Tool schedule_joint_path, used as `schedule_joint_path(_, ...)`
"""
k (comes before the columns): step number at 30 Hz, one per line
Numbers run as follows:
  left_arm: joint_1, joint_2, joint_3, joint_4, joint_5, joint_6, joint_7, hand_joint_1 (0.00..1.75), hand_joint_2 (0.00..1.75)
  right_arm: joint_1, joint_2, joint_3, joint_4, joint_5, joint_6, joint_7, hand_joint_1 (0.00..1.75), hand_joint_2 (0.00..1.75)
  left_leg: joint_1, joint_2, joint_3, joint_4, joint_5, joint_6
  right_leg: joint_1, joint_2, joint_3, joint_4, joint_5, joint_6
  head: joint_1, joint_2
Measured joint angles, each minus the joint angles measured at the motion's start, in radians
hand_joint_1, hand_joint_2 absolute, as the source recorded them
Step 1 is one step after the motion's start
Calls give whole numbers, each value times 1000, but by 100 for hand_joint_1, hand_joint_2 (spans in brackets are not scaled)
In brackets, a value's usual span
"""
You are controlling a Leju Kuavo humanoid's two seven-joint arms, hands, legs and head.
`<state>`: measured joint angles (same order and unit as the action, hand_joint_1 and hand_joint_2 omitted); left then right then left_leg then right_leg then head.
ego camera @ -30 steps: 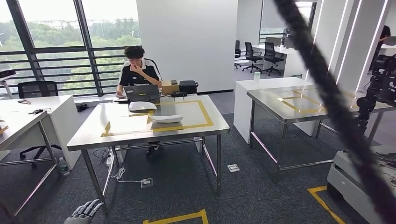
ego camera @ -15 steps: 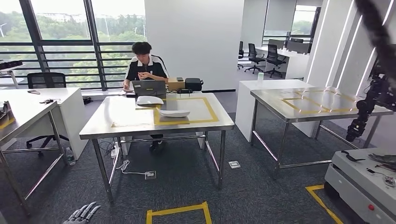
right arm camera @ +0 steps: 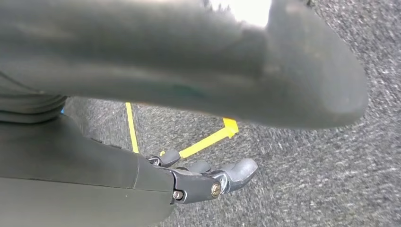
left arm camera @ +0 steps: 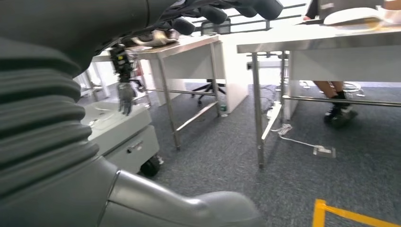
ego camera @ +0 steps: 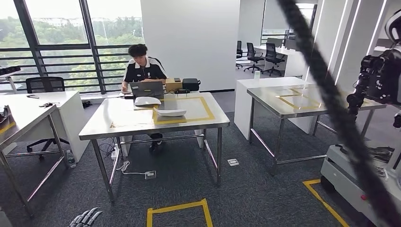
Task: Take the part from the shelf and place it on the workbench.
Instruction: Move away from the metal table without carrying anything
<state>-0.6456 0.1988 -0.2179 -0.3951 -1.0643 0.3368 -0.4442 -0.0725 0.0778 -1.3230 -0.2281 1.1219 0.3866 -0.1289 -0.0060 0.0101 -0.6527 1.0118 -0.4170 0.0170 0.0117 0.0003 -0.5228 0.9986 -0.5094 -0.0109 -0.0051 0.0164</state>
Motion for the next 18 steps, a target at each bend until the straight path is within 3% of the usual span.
schedule_joint_path(3,2,-2,4,0,3,0,1,0,0,1,2,0,0,0,0,0,0,0,1,0,-3,-13,52,-12,1,0,-10,6,7,-6,0,0)
schedule_joint_path(6,3,-3,10,0,6,-1,2,0,0,1,2,0,0,2,0,3,0,0,2,-1,-6,-17,64,-18,1,0,-16,7,12,-9,0,0)
schedule_joint_path(10,12,-4,16,0,7,0,3,0,175,1,2,2,0,8,0,9,0,0,2,-1,-8,-18,66,-21,2,0,-18,8,13,-10,0,0)
schedule_joint_path(18,36,-6,26,-6,11,4,0,0,175,1,2,10,0,9,0,9,0,0,2,-1,-12,-18,66,-22,0,-1,-22,8,13,-10,0,0)
